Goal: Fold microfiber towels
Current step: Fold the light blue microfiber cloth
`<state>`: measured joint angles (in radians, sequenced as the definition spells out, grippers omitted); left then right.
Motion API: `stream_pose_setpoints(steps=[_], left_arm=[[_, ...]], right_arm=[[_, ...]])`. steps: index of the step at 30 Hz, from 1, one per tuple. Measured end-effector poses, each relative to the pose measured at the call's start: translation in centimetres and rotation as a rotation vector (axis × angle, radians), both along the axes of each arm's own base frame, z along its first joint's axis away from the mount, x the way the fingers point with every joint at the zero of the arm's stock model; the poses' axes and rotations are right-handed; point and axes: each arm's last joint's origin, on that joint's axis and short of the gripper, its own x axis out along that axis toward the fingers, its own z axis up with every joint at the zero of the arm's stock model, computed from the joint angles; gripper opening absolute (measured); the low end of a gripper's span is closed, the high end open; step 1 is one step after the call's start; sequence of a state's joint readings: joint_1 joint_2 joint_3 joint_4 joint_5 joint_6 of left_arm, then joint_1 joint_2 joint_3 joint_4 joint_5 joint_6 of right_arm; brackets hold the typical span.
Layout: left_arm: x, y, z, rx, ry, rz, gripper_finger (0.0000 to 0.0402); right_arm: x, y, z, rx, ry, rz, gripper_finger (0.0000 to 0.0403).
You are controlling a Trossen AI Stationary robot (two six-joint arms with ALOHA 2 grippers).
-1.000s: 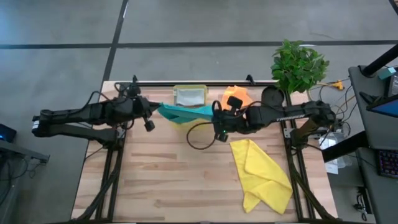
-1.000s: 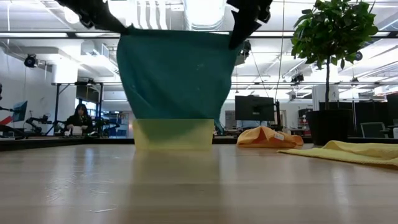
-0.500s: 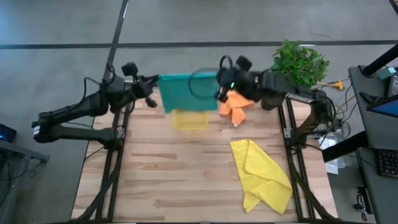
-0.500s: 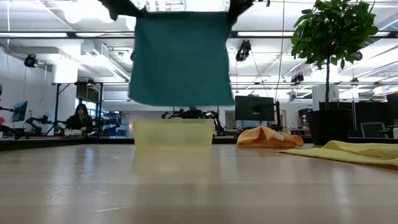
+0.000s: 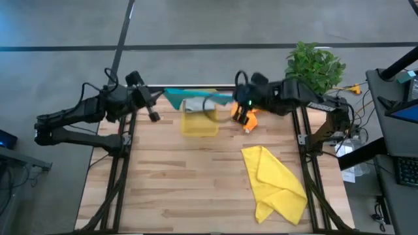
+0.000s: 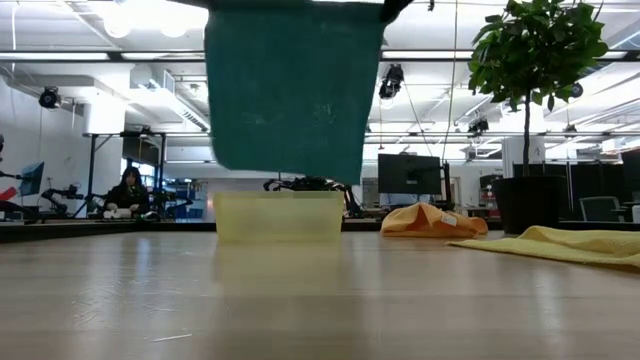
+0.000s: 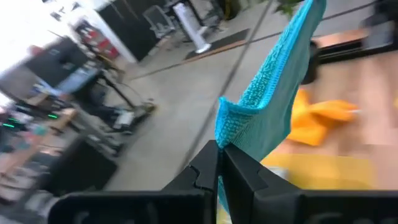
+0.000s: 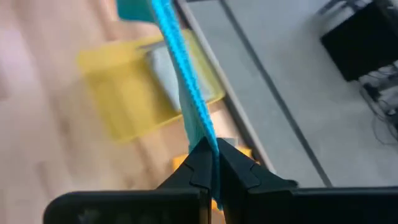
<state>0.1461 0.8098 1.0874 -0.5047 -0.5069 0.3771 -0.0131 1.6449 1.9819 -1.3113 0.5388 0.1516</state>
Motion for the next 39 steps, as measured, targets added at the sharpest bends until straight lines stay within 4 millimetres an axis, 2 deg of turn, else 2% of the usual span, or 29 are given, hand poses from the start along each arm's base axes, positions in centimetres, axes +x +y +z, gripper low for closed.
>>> stream_pose_setpoints(steps=[5, 10, 17, 23, 27, 30, 33, 39], left_arm=[[-0.6, -1.9, -0.6, -0.084, 0.007, -0.082, 0.0000], [0.0, -2.4, -1.0, -0.043, 0.048, -0.068, 0.0000], [1.3, -1.3, -1.6, 0.134, 0.227, 0.026, 0.0000], [1.3, 1.1, -1.6, 0.128, 0.252, 0.108, 0.0000], [1.1, 1.6, -1.6, 0.122, 0.240, 0.083, 0.0000], [1.2, 1.3, -2.3, 0.088, 0.234, 0.051, 0.0000], [1.1, 0.4, -4.0, 0.006, 0.204, 0.022, 0.0000], [0.9, -2.4, -8.9, -0.142, 0.192, -0.059, 0.0000]], right_arm=[[0.3, 3.2, -1.4, 0.032, 0.013, 0.055, 0.0008], [0.6, 3.5, -2.7, 0.028, 0.053, 0.054, 0.0008], [1.1, 0.7, -2.6, -0.042, 0.049, 0.013, 0.0008], [1.4, -2.1, -1.5, -0.076, -0.024, -0.030, 0.0008], [1.4, -2.4, -1.8, -0.112, -0.006, -0.066, 0.0008], [1.5, -1.5, -2.9, -0.147, 0.040, -0.069, 0.0008], [1.8, 0.0, -4.6, -0.130, 0.069, -0.052, 0.0008], [1.8, 4.1, -8.7, -0.091, 0.111, -0.012, 0.0008]])
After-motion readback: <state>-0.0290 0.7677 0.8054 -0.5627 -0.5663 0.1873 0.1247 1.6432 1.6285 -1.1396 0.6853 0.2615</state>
